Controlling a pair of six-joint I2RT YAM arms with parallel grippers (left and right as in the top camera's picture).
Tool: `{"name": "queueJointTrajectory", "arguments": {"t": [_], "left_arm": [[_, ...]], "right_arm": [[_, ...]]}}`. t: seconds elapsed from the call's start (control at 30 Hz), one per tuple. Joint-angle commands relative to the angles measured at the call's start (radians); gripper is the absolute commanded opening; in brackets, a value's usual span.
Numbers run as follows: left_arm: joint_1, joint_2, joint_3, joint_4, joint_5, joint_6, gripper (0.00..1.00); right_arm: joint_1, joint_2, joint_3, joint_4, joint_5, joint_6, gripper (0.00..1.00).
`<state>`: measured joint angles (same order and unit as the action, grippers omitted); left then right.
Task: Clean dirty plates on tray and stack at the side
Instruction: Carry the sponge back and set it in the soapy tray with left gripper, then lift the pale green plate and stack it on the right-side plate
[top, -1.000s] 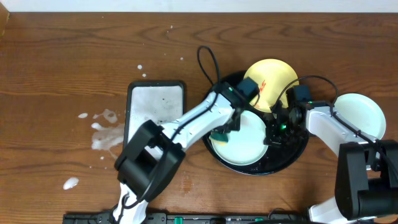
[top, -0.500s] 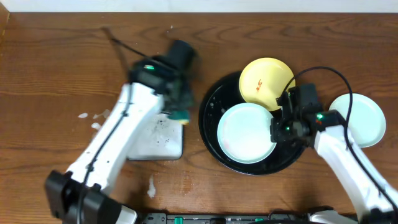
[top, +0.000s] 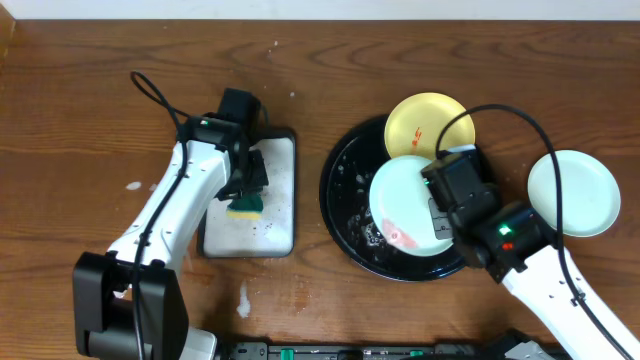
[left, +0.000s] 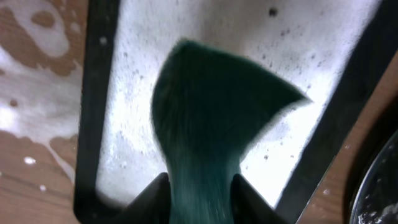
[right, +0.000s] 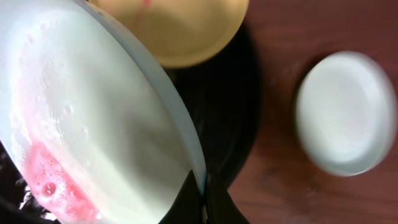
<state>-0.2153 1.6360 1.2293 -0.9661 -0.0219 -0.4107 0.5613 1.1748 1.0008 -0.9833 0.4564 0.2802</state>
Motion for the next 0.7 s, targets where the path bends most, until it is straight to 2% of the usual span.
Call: {"name": "queueJointTrajectory", "arguments": {"t": [0.0,0.07,0.17,0.27,0.43,0.53,0.67], "left_arm": [[0.013,-0.051,0.014,0.000,0.010,0.031,0.43],[0.013,-0.090,0.014,0.000,0.052,0.056,0.52],[0.013,-0.164,0.014,-0.008,0.085,0.059,0.60],[0.013,-0.241,0.014,-0.020,0.091,0.059,0.66],[0.013,-0.347,0.014,-0.064,0.091,0.059,0.69],[0.013,-0.375,0.014,-0.077,0.090,0.058,0.82],[0.013,-0.375,0.014,-0.076,0.090,0.059,0.82]], "right_arm": [[0.084,-0.011,0.045,-0.004,0.219,-0.016,0.01],[0.135,-0.011,0.051,-0.004,0.296,-0.016,0.01],[0.215,-0.011,0.053,-0.005,0.431,-0.036,0.01],[0.291,-0.011,0.053,-0.004,0.527,-0.062,0.01],[0.378,-0.012,0.053,-0.005,0.577,-0.117,0.01],[0.443,-0.011,0.053,-0.003,0.643,-0.164,0.01],[0.528,-0.011,0.053,-0.001,0.784,-0.201,0.01]]}}
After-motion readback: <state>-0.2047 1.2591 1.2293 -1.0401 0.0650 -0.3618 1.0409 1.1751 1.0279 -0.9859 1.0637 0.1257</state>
